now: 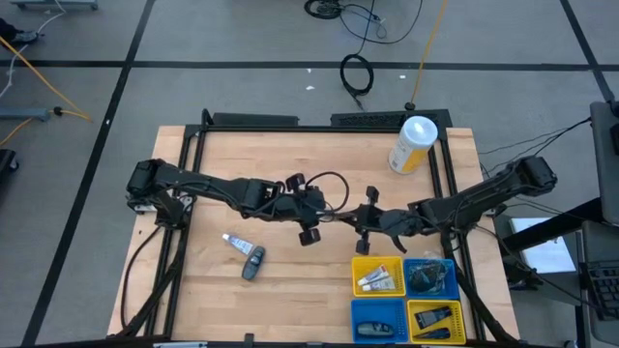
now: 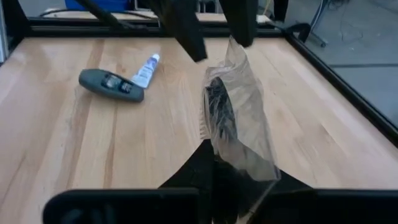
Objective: Pick & Place Travel size toiletries
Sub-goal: Put the black hairbrush into the top blue bin, then put the white toothpaste into the top yellow bin
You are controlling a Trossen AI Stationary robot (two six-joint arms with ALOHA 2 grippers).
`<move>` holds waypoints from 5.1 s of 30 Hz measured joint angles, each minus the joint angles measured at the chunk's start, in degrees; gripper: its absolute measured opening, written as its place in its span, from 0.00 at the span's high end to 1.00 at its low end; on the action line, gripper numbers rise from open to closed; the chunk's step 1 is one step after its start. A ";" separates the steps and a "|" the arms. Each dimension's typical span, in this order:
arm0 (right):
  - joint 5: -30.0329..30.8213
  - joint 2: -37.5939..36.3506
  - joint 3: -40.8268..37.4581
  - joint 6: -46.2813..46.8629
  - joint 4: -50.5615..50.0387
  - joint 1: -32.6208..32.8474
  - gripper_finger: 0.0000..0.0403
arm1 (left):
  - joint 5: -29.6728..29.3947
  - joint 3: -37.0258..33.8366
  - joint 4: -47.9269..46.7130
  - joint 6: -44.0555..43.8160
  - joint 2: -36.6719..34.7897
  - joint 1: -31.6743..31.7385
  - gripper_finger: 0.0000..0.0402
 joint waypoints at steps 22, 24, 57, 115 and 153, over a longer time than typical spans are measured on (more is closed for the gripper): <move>-23.62 -19.36 -0.02 20.11 -29.28 9.92 0.95 | 0.00 0.00 -5.53 -1.79 0.00 0.11 0.58; -26.76 -20.77 -0.02 22.49 -31.69 10.36 0.95 | 0.00 0.00 -5.53 -1.79 0.00 0.11 0.58; -46.24 -26.25 -0.02 68.28 -49.48 24.48 0.95 | 0.00 -0.04 -5.49 -1.86 0.00 0.11 0.58; -34.47 -27.50 -0.04 70.21 -60.18 29.94 0.64 | 0.00 -0.04 -5.45 -1.84 0.02 0.11 0.58; -0.79 -22.77 -0.04 33.97 -37.67 29.02 0.59 | 2.61 -0.94 -38.93 -24.38 0.11 -13.95 0.58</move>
